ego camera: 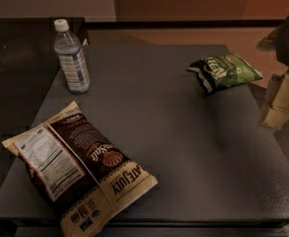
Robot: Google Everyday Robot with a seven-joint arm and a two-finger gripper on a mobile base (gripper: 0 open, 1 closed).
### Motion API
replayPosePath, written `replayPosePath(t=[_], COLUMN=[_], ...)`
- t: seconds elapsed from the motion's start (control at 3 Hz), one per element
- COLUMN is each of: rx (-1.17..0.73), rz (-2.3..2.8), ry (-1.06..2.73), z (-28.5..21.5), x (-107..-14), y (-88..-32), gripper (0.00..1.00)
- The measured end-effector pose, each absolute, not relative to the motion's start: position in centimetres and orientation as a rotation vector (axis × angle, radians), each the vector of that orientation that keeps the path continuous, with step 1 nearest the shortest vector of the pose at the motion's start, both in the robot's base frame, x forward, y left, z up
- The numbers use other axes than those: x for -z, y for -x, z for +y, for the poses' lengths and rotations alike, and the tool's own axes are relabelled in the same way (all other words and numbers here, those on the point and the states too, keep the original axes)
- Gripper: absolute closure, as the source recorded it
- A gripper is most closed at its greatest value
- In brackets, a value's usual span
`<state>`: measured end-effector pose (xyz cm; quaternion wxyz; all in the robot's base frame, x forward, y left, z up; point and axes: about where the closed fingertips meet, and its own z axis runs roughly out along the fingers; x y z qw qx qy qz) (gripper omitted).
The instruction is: Move green jalapeno chip bag near brown chip bag
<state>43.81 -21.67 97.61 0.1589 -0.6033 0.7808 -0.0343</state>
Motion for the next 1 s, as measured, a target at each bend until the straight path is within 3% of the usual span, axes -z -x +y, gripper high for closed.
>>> replayPosePath(t=[1.0], rx=[0.067], rz=[2.207], ry=[1.629], z=[-22.1], x=[-96.0], y=[-48.1], gripper=[0.00])
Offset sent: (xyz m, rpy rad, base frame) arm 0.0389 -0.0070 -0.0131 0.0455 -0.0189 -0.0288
